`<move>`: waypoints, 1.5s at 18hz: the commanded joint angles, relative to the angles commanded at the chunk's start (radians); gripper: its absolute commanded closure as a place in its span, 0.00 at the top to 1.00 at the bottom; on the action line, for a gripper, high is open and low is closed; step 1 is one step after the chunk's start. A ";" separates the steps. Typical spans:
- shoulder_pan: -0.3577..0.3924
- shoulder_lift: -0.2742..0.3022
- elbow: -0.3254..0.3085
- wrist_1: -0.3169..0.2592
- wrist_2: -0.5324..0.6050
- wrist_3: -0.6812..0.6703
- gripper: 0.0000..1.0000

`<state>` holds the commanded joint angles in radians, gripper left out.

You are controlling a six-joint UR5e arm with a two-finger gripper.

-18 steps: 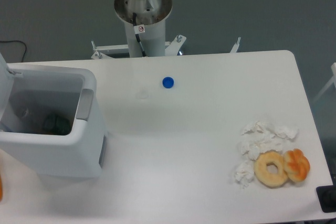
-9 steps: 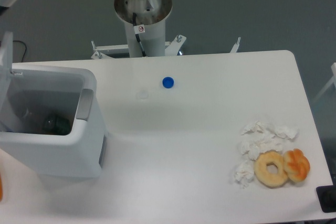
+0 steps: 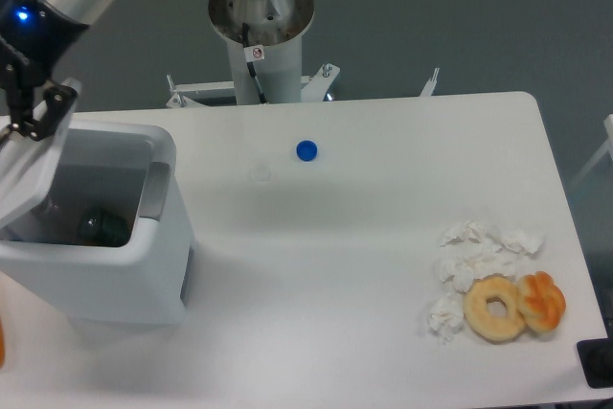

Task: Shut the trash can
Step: 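Push the raised lid forward with the gripper to swing it down, then press the gripper on the lid until it lies flat on the can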

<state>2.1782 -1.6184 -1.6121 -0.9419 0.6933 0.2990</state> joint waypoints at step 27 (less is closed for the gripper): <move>0.057 0.005 -0.088 -0.002 0.092 0.134 1.00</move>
<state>2.2350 -1.6137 -1.6997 -0.9434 0.7854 0.4326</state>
